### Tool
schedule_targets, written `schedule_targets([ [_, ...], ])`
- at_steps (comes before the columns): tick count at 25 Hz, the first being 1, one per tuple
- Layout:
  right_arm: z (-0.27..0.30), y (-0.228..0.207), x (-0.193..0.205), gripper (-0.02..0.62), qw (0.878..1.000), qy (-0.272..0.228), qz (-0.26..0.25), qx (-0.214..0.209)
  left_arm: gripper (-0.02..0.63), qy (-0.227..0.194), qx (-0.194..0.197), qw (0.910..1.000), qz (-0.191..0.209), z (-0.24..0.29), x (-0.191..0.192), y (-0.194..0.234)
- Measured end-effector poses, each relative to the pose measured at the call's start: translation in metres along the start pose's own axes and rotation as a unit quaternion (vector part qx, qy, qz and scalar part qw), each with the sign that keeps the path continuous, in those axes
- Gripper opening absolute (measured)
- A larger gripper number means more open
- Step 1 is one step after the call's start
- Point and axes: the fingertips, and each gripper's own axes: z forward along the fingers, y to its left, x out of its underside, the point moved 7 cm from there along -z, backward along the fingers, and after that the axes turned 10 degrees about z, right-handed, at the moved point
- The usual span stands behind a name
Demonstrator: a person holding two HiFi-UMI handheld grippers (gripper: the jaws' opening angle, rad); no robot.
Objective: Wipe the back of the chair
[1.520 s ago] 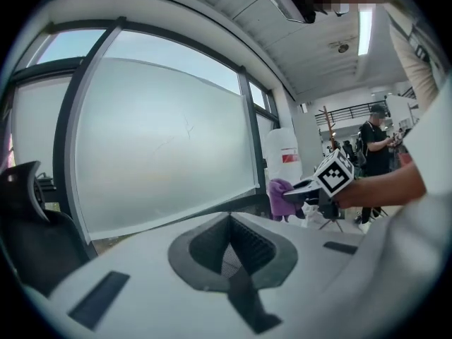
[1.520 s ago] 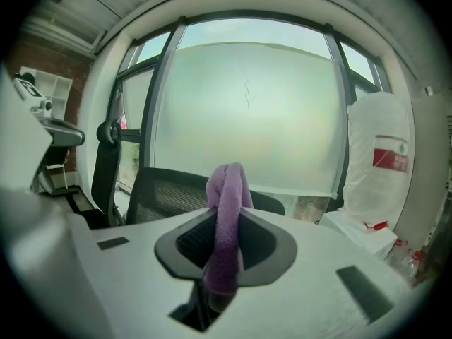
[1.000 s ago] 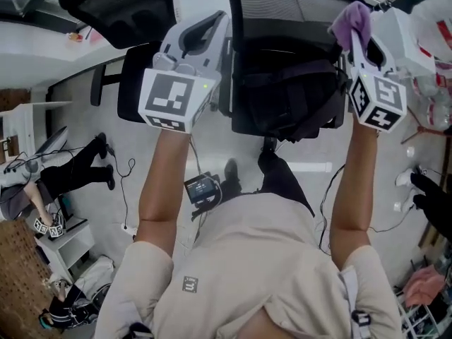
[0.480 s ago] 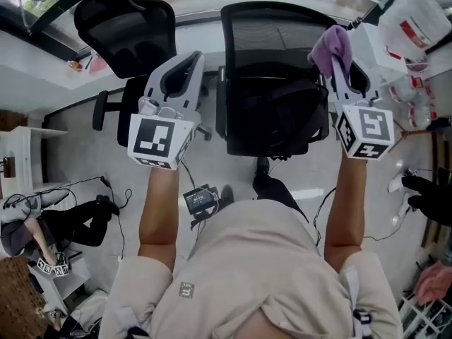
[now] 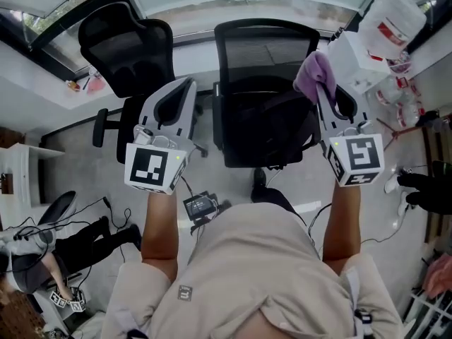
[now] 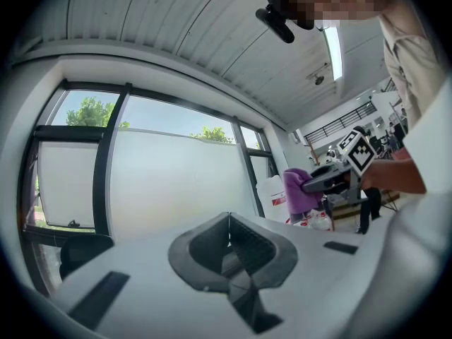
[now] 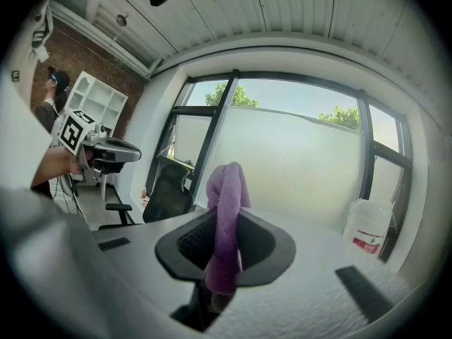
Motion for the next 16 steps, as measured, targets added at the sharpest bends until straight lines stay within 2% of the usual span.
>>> schedule_targets([
  [16,-0.032,0.016,0.001,0.049,1.0,0.005,-0.001,0.015,0.009,-0.007,0.009,0.9999,-0.002,-0.027,-0.002,-0.005],
])
